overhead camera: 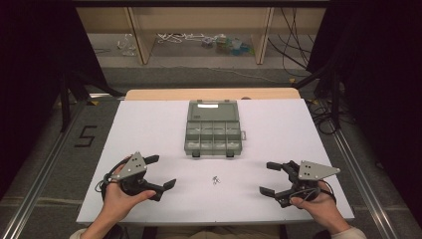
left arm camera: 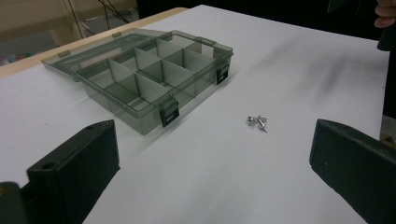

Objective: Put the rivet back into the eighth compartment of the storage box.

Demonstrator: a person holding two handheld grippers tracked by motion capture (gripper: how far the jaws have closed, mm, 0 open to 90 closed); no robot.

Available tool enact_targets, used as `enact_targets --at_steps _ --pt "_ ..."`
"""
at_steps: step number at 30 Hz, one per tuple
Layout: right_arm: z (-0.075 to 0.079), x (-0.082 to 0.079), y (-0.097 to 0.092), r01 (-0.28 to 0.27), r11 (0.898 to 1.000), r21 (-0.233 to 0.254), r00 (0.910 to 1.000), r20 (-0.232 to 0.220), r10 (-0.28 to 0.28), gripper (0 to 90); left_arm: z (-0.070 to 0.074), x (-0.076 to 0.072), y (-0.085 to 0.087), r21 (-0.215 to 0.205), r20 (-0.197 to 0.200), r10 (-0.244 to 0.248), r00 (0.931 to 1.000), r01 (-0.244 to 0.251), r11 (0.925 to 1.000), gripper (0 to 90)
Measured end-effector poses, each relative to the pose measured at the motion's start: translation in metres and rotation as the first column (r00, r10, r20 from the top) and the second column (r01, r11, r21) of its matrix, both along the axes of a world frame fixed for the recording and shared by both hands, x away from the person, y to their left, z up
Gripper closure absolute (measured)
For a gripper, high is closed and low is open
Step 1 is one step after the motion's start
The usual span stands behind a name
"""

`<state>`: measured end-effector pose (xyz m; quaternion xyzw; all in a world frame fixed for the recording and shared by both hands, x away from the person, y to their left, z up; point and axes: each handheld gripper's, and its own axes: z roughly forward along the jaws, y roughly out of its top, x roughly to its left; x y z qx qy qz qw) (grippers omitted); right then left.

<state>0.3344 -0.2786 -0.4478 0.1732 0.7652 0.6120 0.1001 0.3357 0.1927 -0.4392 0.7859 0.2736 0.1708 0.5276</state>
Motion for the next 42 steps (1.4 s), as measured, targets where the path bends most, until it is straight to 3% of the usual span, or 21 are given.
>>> enact_targets --at_steps 15,21,22,23,24,27,28,29,30,32,33,35,36,38,40,42 --pt "0.0 0.0 0.001 0.002 1.0 -0.001 0.9999 0.011 -0.002 16.1 -0.002 0.0 0.0 0.003 -0.025 0.006 0.9997 -0.006 1.0 1.0" --pt "0.0 0.0 0.001 0.005 1.0 -0.003 1.0 0.007 -0.005 16.1 0.0 0.003 -0.005 0.067 -0.017 -0.009 0.9998 0.01 0.9977 0.4" --pt "0.0 0.0 0.001 0.008 1.0 -0.008 0.9999 0.01 -0.008 16.2 0.0 0.004 -0.011 0.101 -0.032 -0.023 0.9992 0.026 0.9945 0.5" --pt "0.0 0.0 0.001 0.008 1.0 -0.008 0.9999 0.01 -0.008 16.2 0.0 0.004 -0.011 0.101 -0.032 -0.023 0.9992 0.026 0.9945 0.6" --pt "0.0 0.0 0.001 0.009 1.0 -0.01 0.9999 0.009 -0.009 16.2 0.001 0.006 -0.02 0.145 -0.032 -0.048 0.9983 0.052 0.9881 1.5" --pt "0.0 0.0 0.001 0.009 1.0 -0.011 0.9999 0.008 -0.009 16.2 0.001 0.008 -0.032 0.165 -0.062 -0.084 0.9946 0.093 0.9818 3.3" --pt "0.0 0.0 0.001 0.007 1.0 -0.012 0.9999 0.007 -0.007 16.2 0.0 0.011 -0.044 0.197 -0.082 -0.117 0.9897 0.132 0.9715 6.6" --pt "0.001 0.0 0.0 0.009 1.0 -0.028 1.0 0.002 -0.009 16.2 0.0 0.011 -0.044 0.197 -0.082 -0.117 0.9897 0.132 0.9715 7.9" --pt "-0.001 0.0 0.003 0.029 1.0 0.005 0.9995 0.015 -0.029 16.2 -0.001 0.012 -0.059 0.216 -0.152 -0.127 0.9802 0.158 0.9636 9.4" --pt "0.0 0.0 0.001 0.005 1.0 -0.008 0.9999 0.009 -0.005 16.2 -0.001 0.015 -0.066 0.232 -0.153 -0.125 0.9802 0.159 0.9597 15.7" --pt "0.0 0.0 0.001 0.006 1.0 -0.009 1.0 0.008 -0.006 16.2 0.003 0.027 -0.078 0.319 -0.131 -0.196 0.9719 0.228 0.92 17.1" --pt "0.0 0.0 0.001 0.005 1.0 -0.008 1.0 0.007 -0.005 16.2 0.003 0.033 -0.089 0.359 -0.164 -0.217 0.9622 0.264 0.8955 20.3" --pt "0.0 0.0 0.001 0.004 1.0 -0.008 1.0 0.006 -0.004 16.2 0.003 0.033 -0.089 0.359 -0.164 -0.217 0.9622 0.264 0.8955 21.7" --pt "0.0 0.0 0.001 0.003 1.0 -0.007 1.0 0.005 -0.003 16.2 0.0 0.044 -0.11 0.446 -0.213 -0.233 0.949 0.306 0.8412 22.9" --pt "0.0 0.0 0.001 0.003 1.0 -0.007 1.0 0.005 -0.003 16.2 -0.002 0.047 -0.116 0.451 -0.223 -0.227 0.9482 0.306 0.8386 24.1" --pt "0.0 0.0 0.001 0.006 1.0 -0.008 1.0 0.006 -0.005 16.2 -0.005 0.05 -0.133 0.476 -0.255 -0.218 0.9421 0.319 0.82 26.1"
